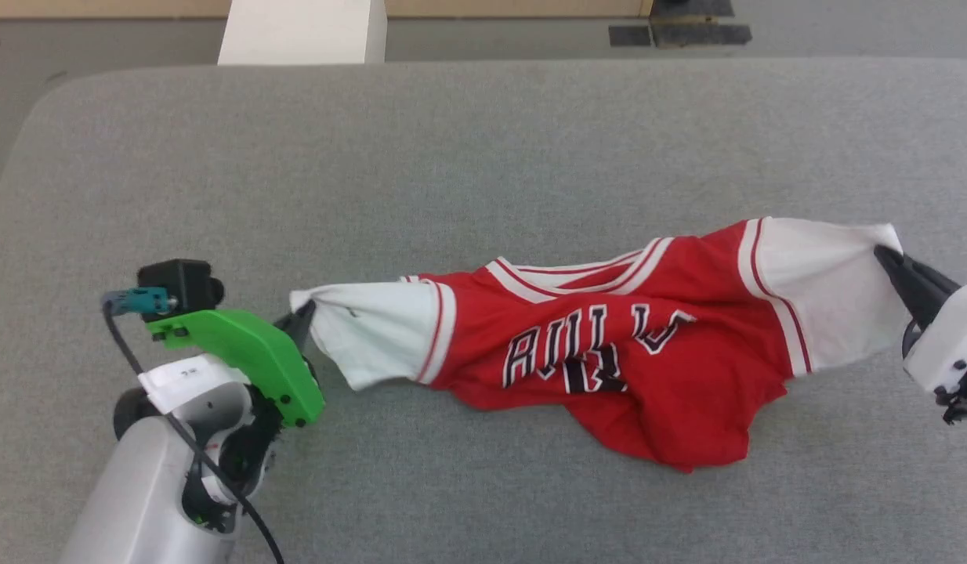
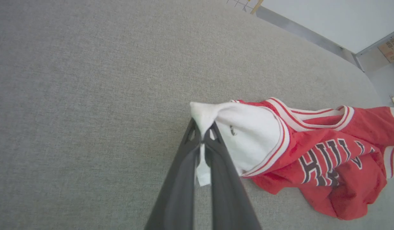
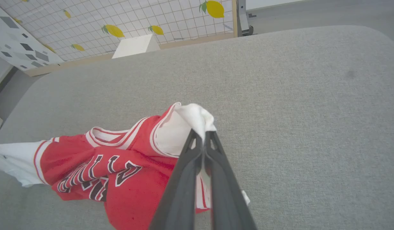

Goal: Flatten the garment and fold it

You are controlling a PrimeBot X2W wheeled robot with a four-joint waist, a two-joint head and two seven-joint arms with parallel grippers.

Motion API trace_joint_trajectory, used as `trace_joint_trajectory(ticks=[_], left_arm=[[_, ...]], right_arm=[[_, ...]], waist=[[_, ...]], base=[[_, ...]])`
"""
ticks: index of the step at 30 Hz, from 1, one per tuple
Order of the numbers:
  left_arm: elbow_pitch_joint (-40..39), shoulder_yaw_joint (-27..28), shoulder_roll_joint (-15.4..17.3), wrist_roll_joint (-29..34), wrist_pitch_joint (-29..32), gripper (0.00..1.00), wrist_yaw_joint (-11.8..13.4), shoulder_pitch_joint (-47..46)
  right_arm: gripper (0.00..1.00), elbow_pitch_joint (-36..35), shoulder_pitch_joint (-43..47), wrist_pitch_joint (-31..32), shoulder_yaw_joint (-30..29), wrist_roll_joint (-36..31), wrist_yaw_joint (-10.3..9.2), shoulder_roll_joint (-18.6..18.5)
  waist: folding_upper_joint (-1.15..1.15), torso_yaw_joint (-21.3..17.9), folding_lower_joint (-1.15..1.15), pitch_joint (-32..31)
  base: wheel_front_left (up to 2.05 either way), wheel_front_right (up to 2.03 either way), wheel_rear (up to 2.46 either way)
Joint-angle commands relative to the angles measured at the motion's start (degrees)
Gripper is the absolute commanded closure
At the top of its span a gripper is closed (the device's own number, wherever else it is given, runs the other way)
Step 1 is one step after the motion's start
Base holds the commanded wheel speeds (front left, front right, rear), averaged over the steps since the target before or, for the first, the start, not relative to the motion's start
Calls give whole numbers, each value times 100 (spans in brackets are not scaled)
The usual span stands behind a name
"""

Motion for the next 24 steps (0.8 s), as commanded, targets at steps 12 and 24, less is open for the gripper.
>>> trace_joint_trajectory(ticks=[12, 24], left_arm=[[245, 143, 272, 443, -484, 100, -296, -1821], [661, 180, 449, 800, -674, 100, -463, -3588]], right_arm=[[100, 358, -2244, 64, 187, 401, -8, -380], [100, 956, -3658, 63, 215, 346, -8, -630]], waist=[[0, 74, 0, -598], [0, 136, 0, -762]], base=[[0, 0, 0], [0, 0, 0]])
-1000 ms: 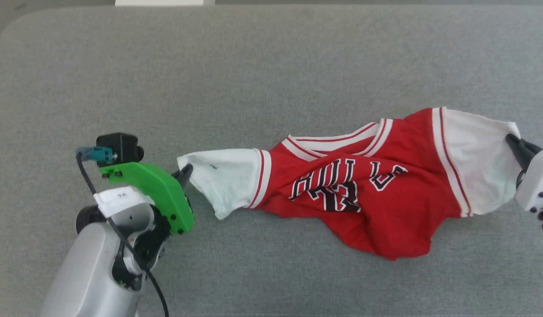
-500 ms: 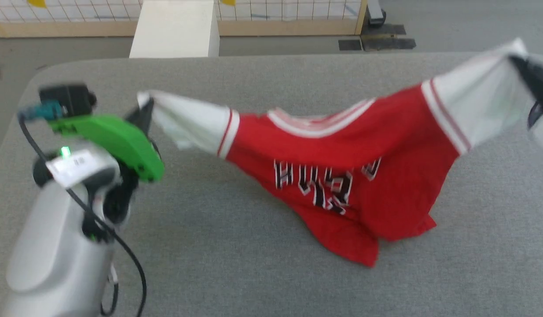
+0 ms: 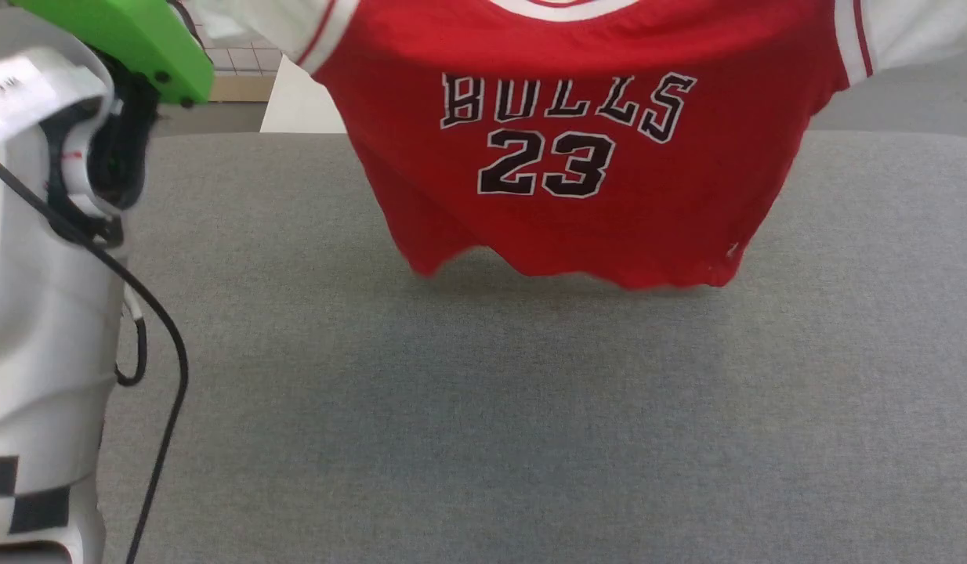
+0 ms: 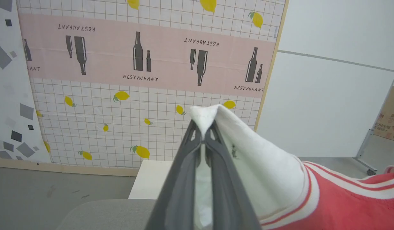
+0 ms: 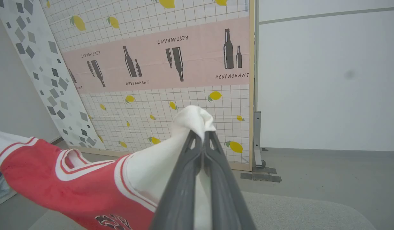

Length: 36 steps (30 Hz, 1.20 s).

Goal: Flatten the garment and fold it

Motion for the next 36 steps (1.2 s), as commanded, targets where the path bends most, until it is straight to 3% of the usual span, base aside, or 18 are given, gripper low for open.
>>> trace_joint_trajectory(ticks=[1, 10, 17, 23, 27, 36], left_arm=[[159, -19, 64, 46, -4, 100, -64, -219], [938, -246, 100, 196, 205, 100, -221, -1062], [1618, -446, 138, 638, 125, 100, -297, -2497], [2156, -541, 201, 1156, -436, 100, -361, -4146], [2445, -535, 188, 1284, -830, 100, -375, -4686], [3108, -465, 118, 1254, -1709, 100, -423, -4758]], right_arm=[[100, 134, -182, -15, 0, -59, -8, -3], [100, 750, -929, 9, -102, -401, -8, 276], [100, 1425, -2250, -495, -193, -1189, -8, 516], [100, 2029, -3778, -1275, -457, -1903, -8, 686], [100, 2268, -4354, -1686, -529, -2160, -8, 764], [100, 2848, -4609, -2360, -378, -2074, -8, 713]], waist=[[0, -8, 0, 44], [0, -55, 0, 858], [0, -185, 0, 1960], [0, -284, 0, 2849], [0, -298, 0, 3209], [0, -226, 0, 3642]], base=[[0, 0, 0], [0, 0, 0], [0, 0, 0], [0, 0, 0], [0, 0, 0], [0, 0, 0]])
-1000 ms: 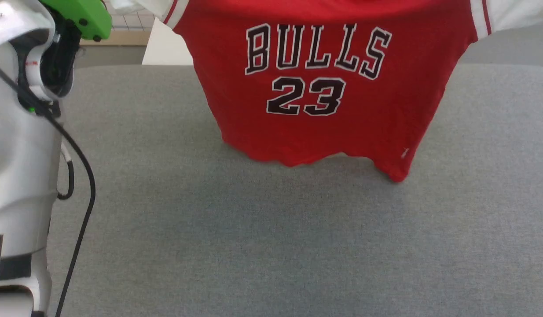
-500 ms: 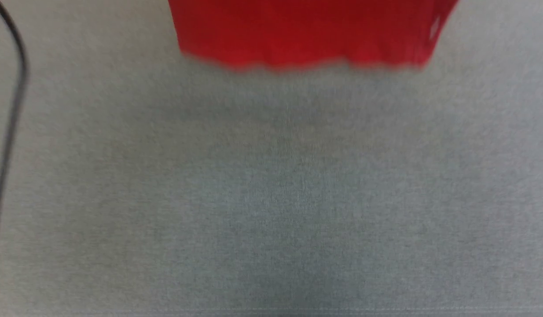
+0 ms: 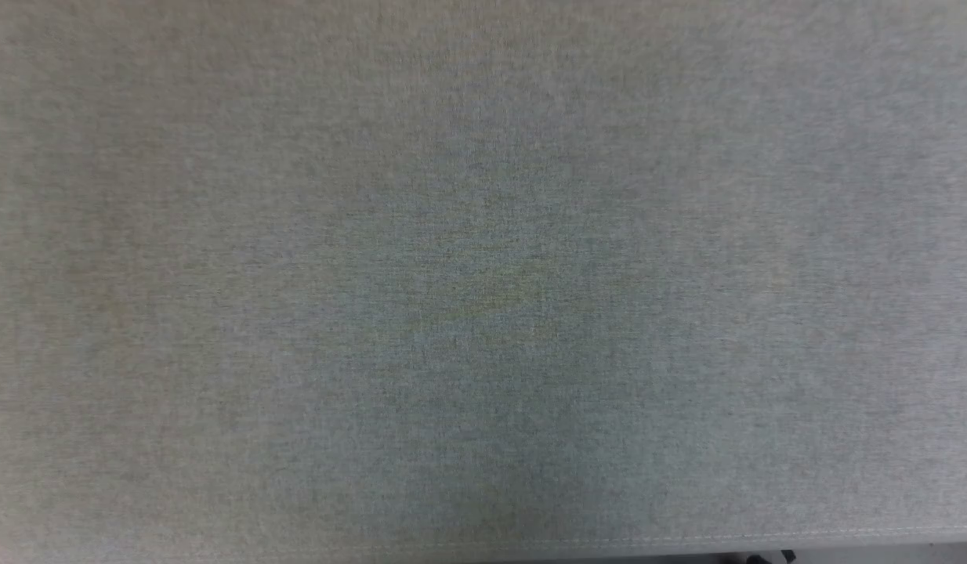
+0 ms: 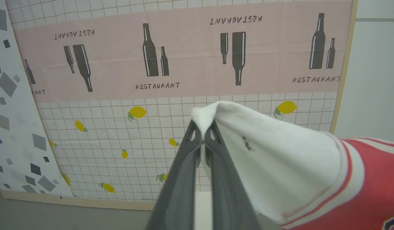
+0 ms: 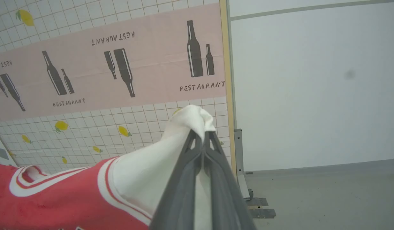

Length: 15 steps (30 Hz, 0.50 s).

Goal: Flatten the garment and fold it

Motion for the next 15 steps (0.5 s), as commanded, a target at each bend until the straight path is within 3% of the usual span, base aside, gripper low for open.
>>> trace_joint_trajectory(ticks=[1, 8, 15], left_arm=[[98, 6, -28, 16, -94, 100, -48, 79], [612, 30, -195, -243, -560, 100, -234, 759], [953, 6, -591, -664, -1150, 100, -553, 2391]], right_arm=[[100, 45, 73, -100, 3, 83, -8, -39], [100, 307, 820, -333, 427, 673, -8, -189], [100, 31, 2609, -677, 1066, 1808, -8, -424]], waist=[[0, 28, -2, 261], [0, 186, -2, 50], [0, 448, -2, -849]], base=[[0, 0, 0], [0, 0, 0], [0, 0, 0]])
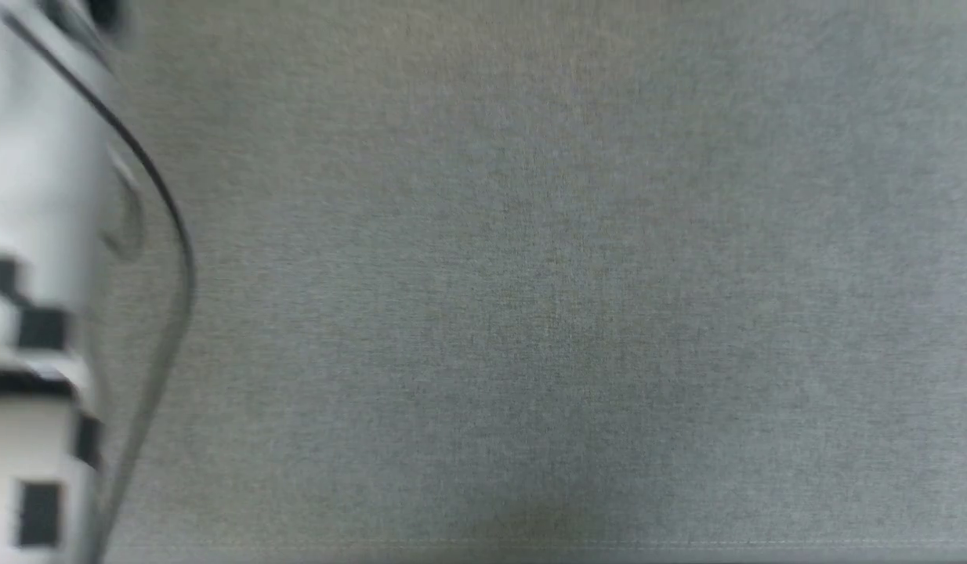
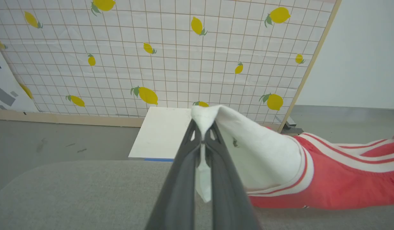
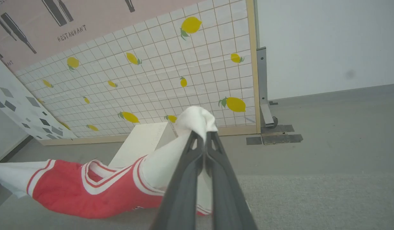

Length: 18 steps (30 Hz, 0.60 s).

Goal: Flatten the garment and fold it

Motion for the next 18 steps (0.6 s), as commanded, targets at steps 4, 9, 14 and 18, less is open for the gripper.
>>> trace_joint_trajectory(ticks=[4, 9, 14, 18], left_arm=[[105, 33, -214, -333, -315, 100, -146, 1417], [-129, -13, -439, -650, -402, 100, -258, 3099], [-591, -104, -515, -906, -258, 100, -285, 4609], [-984, -38, -476, -1149, -17, 100, -129, 5563]], right_arm=[[100, -306, 1500, -205, 324, 641, -8, -163], [100, -624, 3297, -313, 570, 1044, -8, -268], [100, -838, 4666, -433, 555, 1194, -8, -245], [100, -980, 5482, -533, 444, 1146, -8, -265]], waist=[[0, 366, -1, -1316], [0, 447, -1, -2055], [0, 476, -1, -2473], [0, 483, -1, -2668]], base=[[0, 0, 0], [0, 0, 0], [0, 0, 0], [0, 0, 0]])
